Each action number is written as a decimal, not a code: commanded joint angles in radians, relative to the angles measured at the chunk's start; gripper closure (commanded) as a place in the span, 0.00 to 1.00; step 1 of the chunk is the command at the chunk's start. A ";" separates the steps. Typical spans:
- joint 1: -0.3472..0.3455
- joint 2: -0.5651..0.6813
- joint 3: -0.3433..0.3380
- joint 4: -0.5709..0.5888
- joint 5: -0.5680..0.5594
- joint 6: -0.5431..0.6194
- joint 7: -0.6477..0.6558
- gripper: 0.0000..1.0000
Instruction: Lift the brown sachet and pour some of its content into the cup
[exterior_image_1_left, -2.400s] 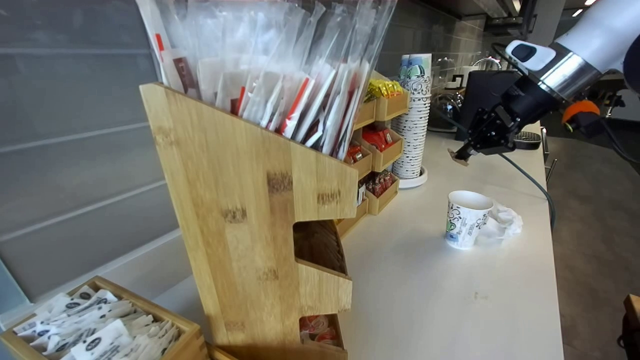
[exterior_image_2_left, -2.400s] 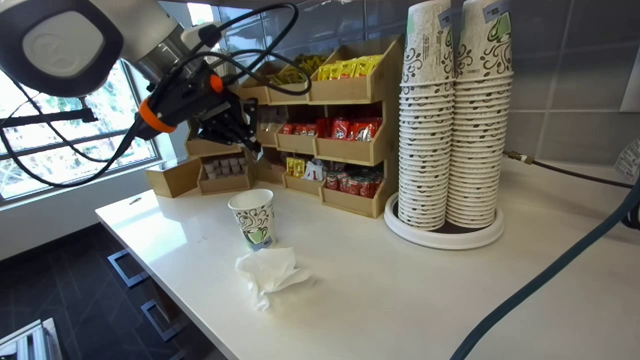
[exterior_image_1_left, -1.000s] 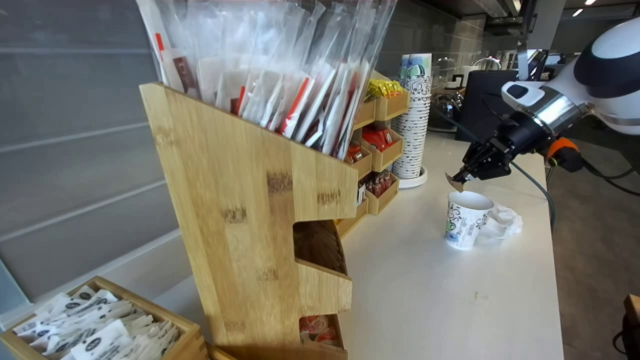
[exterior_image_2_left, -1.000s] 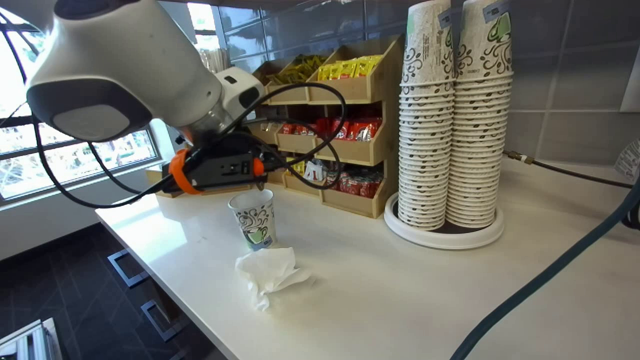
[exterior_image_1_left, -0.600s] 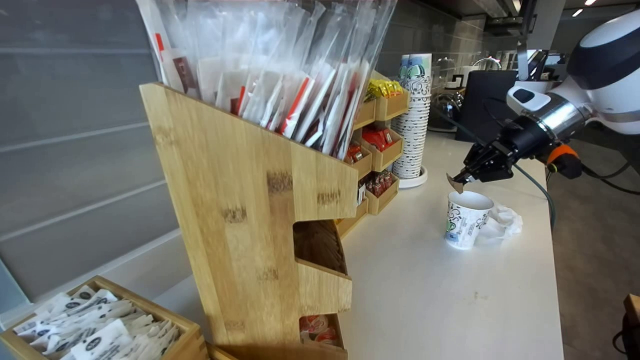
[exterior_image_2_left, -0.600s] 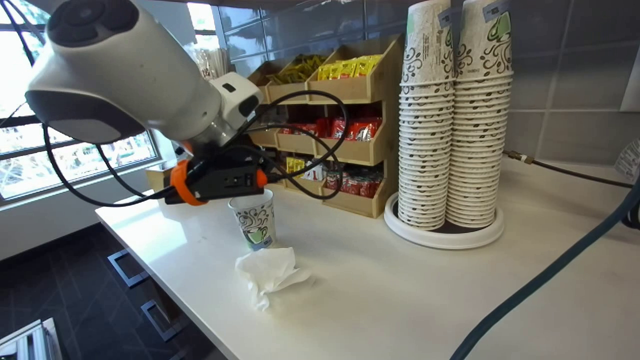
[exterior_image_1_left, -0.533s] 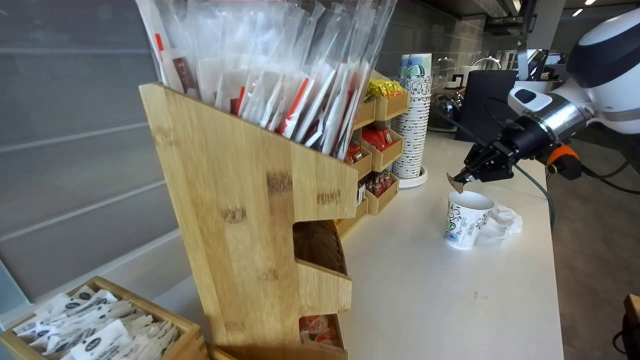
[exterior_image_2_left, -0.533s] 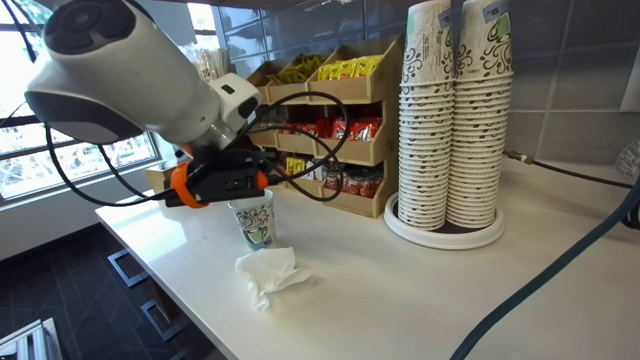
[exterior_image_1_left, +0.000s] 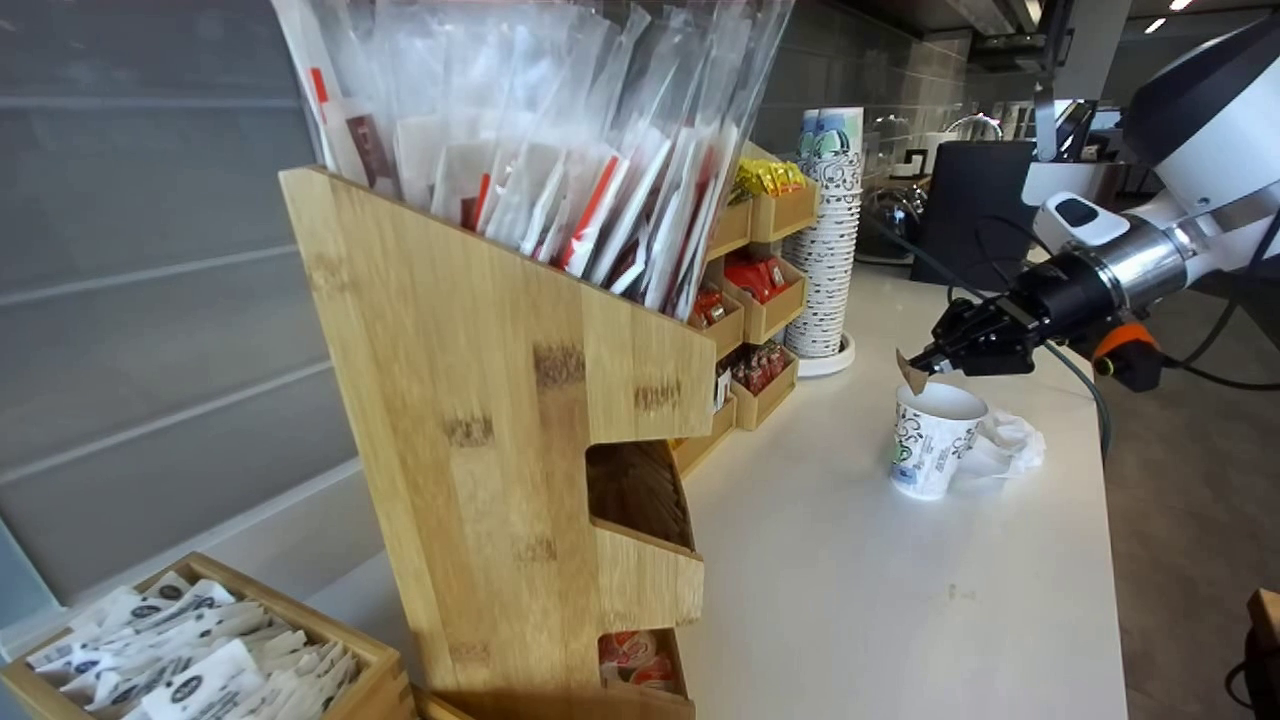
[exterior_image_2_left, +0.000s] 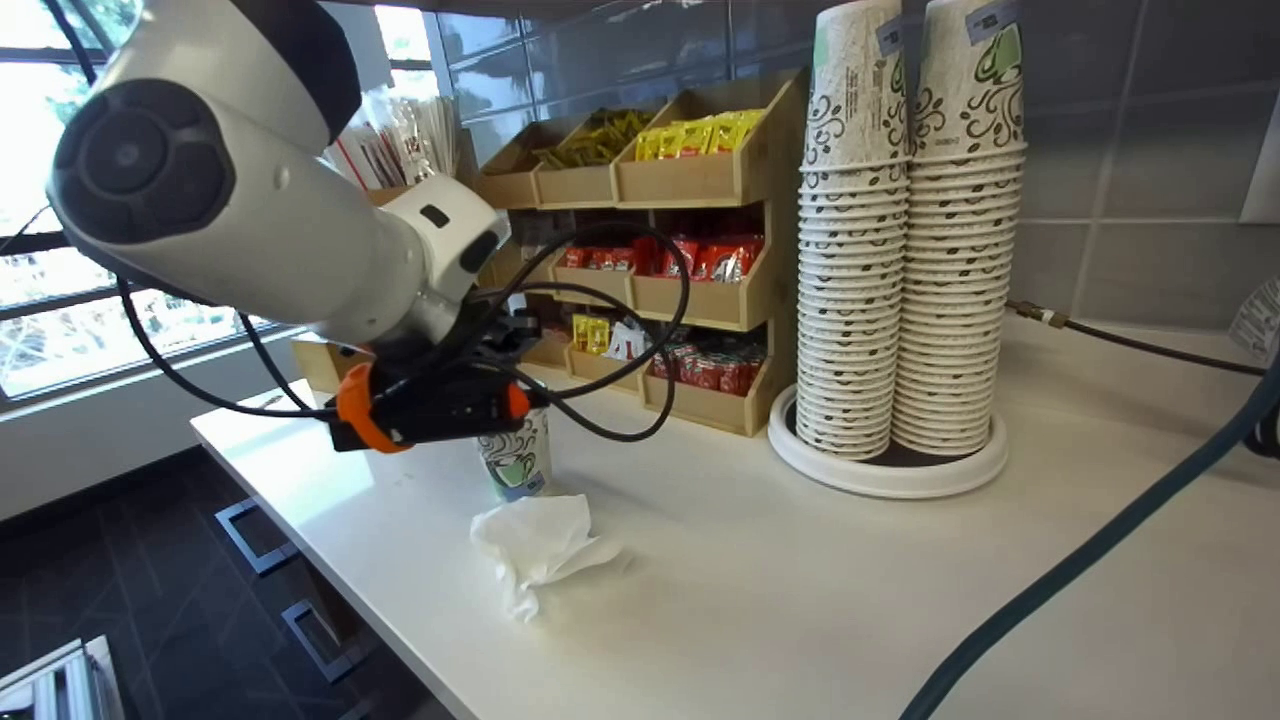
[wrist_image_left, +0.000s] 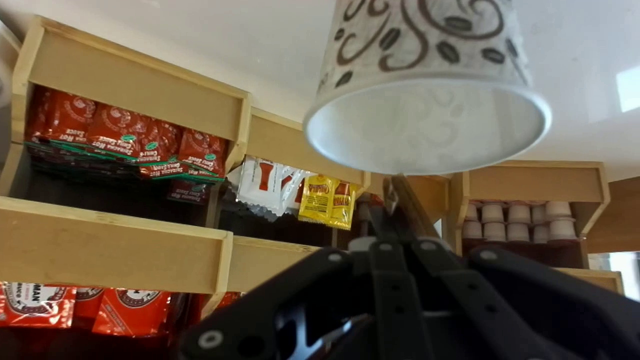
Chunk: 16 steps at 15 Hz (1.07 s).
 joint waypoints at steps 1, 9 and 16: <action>-0.029 0.038 0.013 0.000 0.124 -0.059 -0.134 1.00; -0.059 0.080 0.034 -0.001 0.190 -0.064 -0.204 1.00; -0.115 0.059 0.099 -0.001 0.163 -0.066 -0.190 1.00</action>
